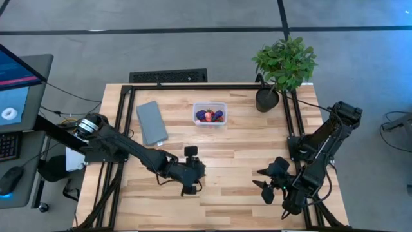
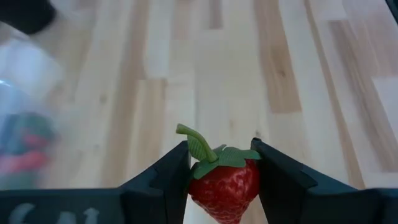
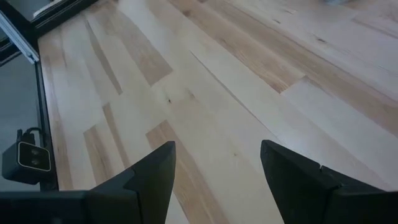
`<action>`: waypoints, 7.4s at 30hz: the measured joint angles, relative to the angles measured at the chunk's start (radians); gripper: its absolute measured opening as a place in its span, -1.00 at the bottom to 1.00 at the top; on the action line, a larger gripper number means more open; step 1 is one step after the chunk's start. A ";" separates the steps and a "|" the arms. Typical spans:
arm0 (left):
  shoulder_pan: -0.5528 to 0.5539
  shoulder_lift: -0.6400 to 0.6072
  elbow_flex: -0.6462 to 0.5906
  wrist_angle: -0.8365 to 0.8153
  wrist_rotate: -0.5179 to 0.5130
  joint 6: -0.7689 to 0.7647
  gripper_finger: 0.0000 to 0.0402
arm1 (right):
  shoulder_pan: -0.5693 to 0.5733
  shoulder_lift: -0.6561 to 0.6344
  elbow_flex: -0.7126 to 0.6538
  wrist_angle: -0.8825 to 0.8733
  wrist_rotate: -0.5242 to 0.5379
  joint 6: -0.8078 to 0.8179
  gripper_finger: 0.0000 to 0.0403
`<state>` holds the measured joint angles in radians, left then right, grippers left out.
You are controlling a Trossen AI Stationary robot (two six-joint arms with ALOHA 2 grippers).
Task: Pick and placing Produce into tupperware
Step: Put the strawberry into the transparent bin, then return to Home Position
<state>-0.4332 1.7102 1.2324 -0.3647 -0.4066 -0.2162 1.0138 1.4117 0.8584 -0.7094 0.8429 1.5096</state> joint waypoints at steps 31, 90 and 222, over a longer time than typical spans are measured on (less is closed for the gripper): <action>0.104 -0.215 0.001 -0.221 -0.290 0.024 -0.26 | 0.000 0.000 0.000 0.042 0.056 0.008 0.29; 0.925 -0.180 -0.355 0.498 0.646 0.259 -0.26 | -0.254 0.001 0.000 0.172 0.051 -0.042 0.29; 0.549 -1.686 -0.858 0.273 0.356 0.173 0.24 | -0.982 -0.847 -0.584 1.153 -0.525 -1.271 0.29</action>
<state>0.1162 0.0241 0.3740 -0.0913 -0.0504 -0.0427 0.0322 0.5648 0.2745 0.4432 0.3183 0.2387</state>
